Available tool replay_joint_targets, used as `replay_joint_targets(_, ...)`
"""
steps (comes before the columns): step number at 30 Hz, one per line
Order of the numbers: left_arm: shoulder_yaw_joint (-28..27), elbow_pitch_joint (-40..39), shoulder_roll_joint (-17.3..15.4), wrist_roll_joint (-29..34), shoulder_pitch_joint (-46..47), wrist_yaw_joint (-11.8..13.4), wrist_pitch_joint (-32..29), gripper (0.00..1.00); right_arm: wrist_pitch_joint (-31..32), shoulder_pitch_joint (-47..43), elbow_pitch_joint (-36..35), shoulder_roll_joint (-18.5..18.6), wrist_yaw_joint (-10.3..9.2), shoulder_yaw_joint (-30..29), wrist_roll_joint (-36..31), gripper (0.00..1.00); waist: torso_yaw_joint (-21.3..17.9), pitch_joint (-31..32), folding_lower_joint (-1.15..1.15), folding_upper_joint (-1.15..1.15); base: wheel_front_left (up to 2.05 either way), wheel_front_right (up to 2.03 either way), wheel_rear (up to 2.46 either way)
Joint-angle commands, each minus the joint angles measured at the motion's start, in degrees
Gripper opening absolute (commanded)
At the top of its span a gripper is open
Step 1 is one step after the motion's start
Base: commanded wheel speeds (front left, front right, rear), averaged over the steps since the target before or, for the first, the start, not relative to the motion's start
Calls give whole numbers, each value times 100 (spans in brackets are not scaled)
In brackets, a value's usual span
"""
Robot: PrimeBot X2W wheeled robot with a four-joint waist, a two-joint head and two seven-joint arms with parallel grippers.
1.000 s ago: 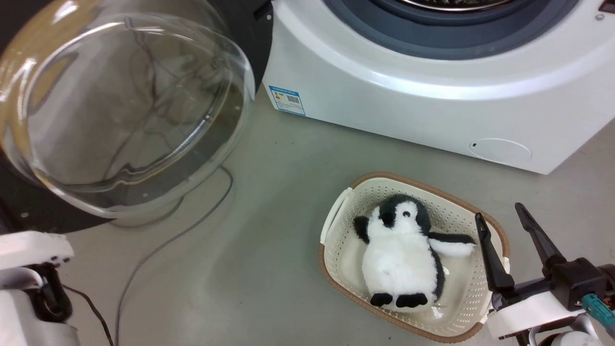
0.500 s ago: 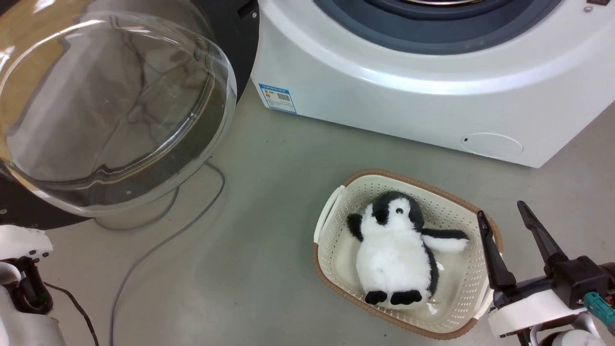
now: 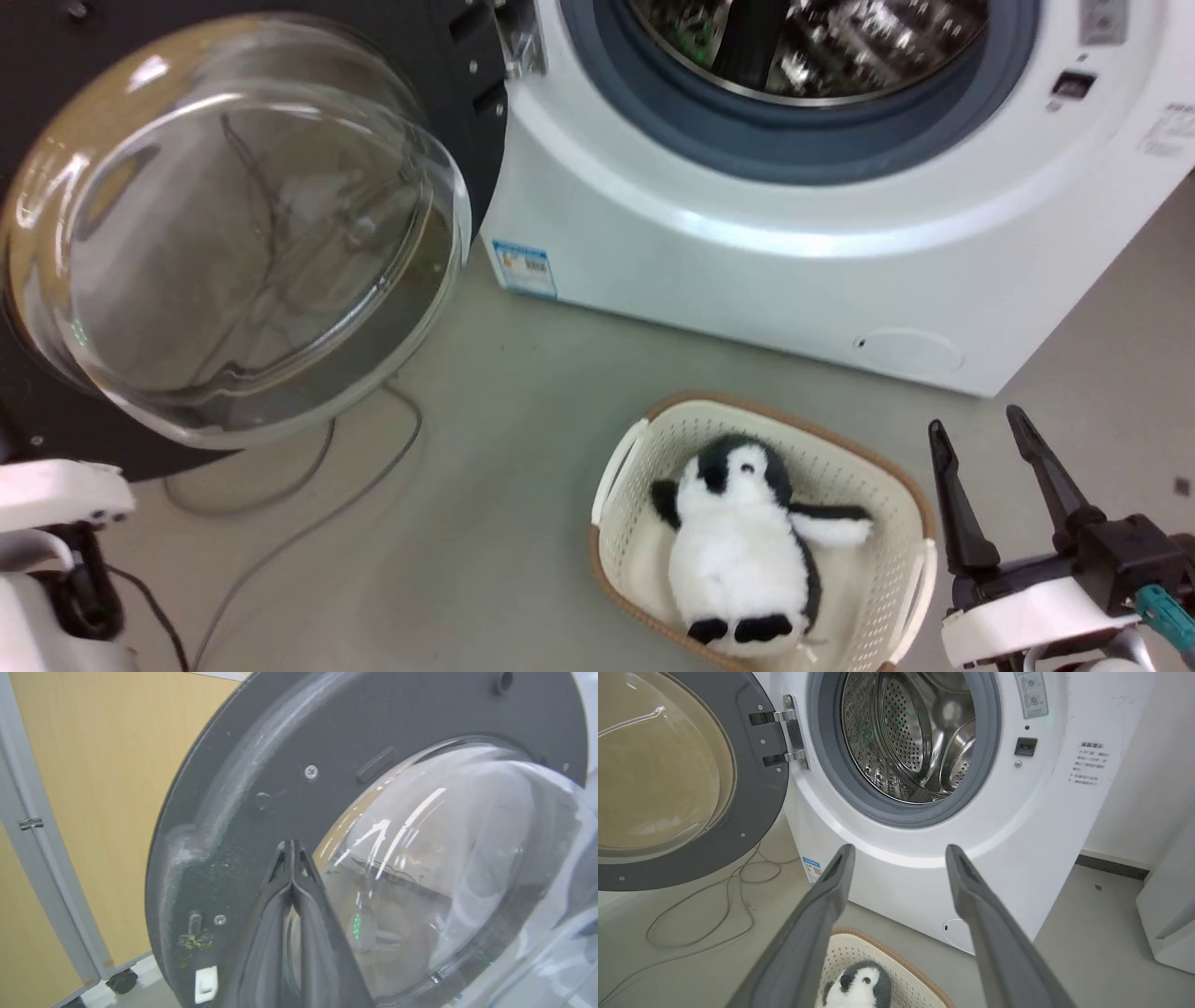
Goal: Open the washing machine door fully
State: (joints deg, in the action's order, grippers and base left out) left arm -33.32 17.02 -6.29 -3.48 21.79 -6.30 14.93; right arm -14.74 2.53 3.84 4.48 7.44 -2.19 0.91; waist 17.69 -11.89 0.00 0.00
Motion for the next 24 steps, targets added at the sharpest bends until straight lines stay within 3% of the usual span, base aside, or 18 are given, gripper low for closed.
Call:
replay_joint_targets(1, 62, -80, 39, 43, -112, -37, 7, 0, -26, -73, -39, -39, 5, -23, 3, 100, -56, 168, 0, 0, 0, 0, 0)
replay_joint_targets(13, 1205, -866, 292, 174, -905, -98, 7, 0, -26, -397, -293, -155, 5, -164, 71, 100, -322, 839, 0, 0, 0, 0, 0)
replay_joint_targets(24, 2176, -1004, 332, 19, -1411, -111, 7, 0, -26, -651, -492, -159, 5, -299, 357, 100, -709, 1121, 0, 0, 0, 0, 0)
